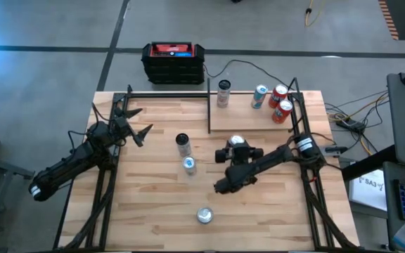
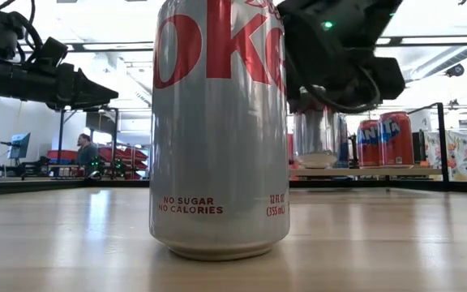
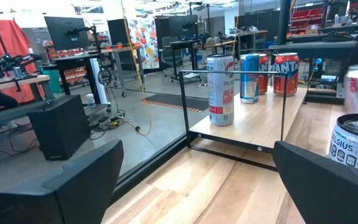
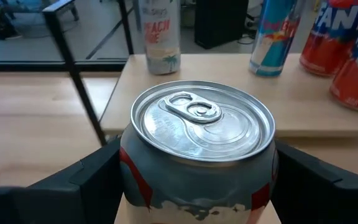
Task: Place canned beverage on shelf
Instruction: Put the right silver soda can on the shelf
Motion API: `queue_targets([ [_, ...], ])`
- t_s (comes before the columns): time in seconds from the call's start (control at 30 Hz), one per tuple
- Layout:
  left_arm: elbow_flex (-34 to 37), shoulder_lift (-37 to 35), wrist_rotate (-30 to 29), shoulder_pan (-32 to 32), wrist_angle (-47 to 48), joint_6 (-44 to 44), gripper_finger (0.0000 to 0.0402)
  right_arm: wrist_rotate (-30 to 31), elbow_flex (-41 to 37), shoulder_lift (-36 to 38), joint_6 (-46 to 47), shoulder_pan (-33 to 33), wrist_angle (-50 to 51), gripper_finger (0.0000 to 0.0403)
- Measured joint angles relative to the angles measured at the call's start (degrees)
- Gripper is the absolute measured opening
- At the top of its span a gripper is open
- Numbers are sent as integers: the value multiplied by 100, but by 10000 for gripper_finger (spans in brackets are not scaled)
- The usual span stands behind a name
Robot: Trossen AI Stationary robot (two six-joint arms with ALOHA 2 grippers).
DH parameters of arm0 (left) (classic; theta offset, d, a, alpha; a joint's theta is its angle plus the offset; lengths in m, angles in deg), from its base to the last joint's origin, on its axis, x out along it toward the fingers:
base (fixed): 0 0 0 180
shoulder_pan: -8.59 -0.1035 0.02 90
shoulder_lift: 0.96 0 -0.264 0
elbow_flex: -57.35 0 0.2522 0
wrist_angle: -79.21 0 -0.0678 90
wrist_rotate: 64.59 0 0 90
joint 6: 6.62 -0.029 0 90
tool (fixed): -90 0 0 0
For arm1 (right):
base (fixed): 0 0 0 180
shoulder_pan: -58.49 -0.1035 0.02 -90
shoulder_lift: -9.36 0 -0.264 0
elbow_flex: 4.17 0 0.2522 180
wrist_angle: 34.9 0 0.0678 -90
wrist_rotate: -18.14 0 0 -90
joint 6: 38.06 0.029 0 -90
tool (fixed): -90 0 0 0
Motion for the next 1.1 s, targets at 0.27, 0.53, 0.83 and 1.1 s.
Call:
queue_targets([
  [0.27, 2, 0, 2, 0, -2, 0, 398, -1, -66, 596, -320, 482, 8, 306],
  [0.53, 1, 1, 2, 0, -11, -1, 398, 85, -317, 809, -725, 1329, -5, 306],
  [0.83, 0, 2, 2, 2, -13, -2, 398, 776, -415, 809, -1239, 2142, -626, 306],
  [1.1, 0, 0, 2, 0, -13, -2, 398, 741, -535, 800, -3187, 2607, -2310, 306],
])
